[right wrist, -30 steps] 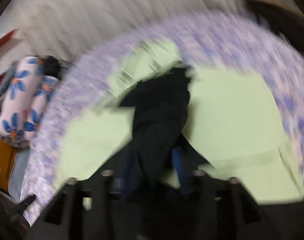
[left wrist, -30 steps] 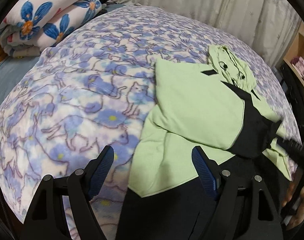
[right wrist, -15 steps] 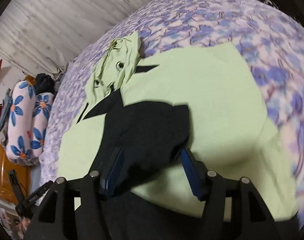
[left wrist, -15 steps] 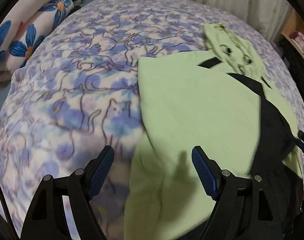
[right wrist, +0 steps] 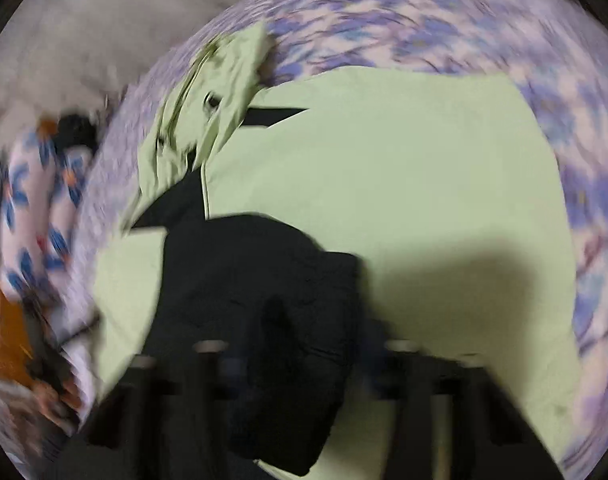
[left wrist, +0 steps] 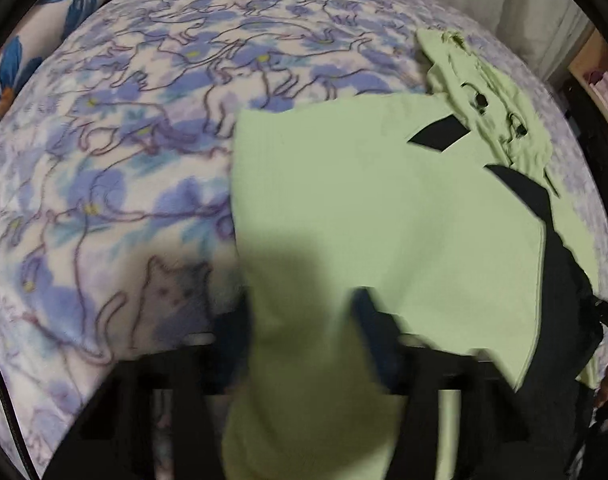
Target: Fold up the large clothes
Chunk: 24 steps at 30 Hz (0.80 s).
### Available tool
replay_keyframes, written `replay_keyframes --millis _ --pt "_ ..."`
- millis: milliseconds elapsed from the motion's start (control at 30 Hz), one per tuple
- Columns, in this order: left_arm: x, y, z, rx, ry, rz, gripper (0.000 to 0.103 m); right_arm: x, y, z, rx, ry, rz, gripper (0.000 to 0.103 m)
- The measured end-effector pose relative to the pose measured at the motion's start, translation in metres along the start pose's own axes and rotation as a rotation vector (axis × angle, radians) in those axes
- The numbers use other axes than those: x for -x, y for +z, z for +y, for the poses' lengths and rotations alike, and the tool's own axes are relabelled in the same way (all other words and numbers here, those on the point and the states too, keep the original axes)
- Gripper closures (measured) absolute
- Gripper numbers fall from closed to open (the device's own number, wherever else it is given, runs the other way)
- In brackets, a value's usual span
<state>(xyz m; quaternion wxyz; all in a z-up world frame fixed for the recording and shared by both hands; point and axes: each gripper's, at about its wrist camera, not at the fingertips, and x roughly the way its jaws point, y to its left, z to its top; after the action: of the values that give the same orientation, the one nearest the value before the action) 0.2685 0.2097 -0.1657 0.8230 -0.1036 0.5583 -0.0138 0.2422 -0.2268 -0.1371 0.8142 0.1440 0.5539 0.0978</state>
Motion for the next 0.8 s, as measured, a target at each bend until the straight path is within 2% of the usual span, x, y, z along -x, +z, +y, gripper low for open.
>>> replay_keyframes --millis 33,67,100,200,300,333,400,433,467,533,567,600,667,733,800 --pt "0.003 0.001 -0.002 -0.002 0.018 -0.020 0.084 0.002 0.001 0.005 0.026 -0.007 -0.015 0.089" --pt "0.005 0.002 -0.003 -0.007 0.035 -0.040 0.092 0.009 0.002 0.013 0.068 -0.018 -0.052 0.093" --pt "0.010 0.002 -0.005 -0.015 0.054 -0.077 0.096 0.016 0.004 0.018 0.091 -0.013 -0.086 0.094" --pt "0.028 0.000 -0.004 -0.008 0.065 -0.192 0.099 0.052 0.010 0.038 0.166 0.016 -0.307 0.094" --pt "0.039 0.001 -0.006 0.002 0.088 -0.289 0.099 0.060 0.017 0.049 0.207 -0.025 -0.442 0.094" --pt "0.038 0.002 -0.008 -0.004 0.114 -0.306 0.099 0.052 0.022 0.049 0.217 -0.059 -0.443 0.093" --pt "0.032 0.003 -0.012 -0.034 0.188 -0.317 0.099 0.029 0.026 0.047 0.232 -0.165 -0.387 0.090" --pt "0.027 0.003 -0.012 -0.044 0.213 -0.309 0.099 0.008 0.029 0.043 0.237 -0.233 -0.311 0.087" --pt "0.020 0.004 -0.011 -0.044 0.231 -0.286 0.099 -0.004 0.029 0.040 0.227 -0.261 -0.253 0.086" --pt "0.015 0.006 -0.007 -0.022 0.230 -0.262 0.099 -0.011 0.027 0.031 0.187 -0.257 -0.198 0.084" --pt "0.016 0.005 -0.006 -0.013 0.224 -0.266 0.099 -0.006 0.025 0.029 0.172 -0.245 -0.210 0.081" --pt "0.022 0.005 -0.005 -0.001 0.216 -0.273 0.096 0.002 0.023 0.028 0.154 -0.236 -0.231 0.078" --pt "0.032 0.005 -0.005 0.012 0.212 -0.281 0.084 0.021 0.017 0.028 0.131 -0.224 -0.280 0.064" --pt "0.047 0.002 -0.010 0.015 0.205 -0.291 0.064 0.037 0.011 0.031 0.121 -0.218 -0.326 0.055" --pt "0.064 -0.003 -0.022 0.009 0.189 -0.325 0.051 0.054 0.005 0.037 0.111 -0.214 -0.369 0.051"
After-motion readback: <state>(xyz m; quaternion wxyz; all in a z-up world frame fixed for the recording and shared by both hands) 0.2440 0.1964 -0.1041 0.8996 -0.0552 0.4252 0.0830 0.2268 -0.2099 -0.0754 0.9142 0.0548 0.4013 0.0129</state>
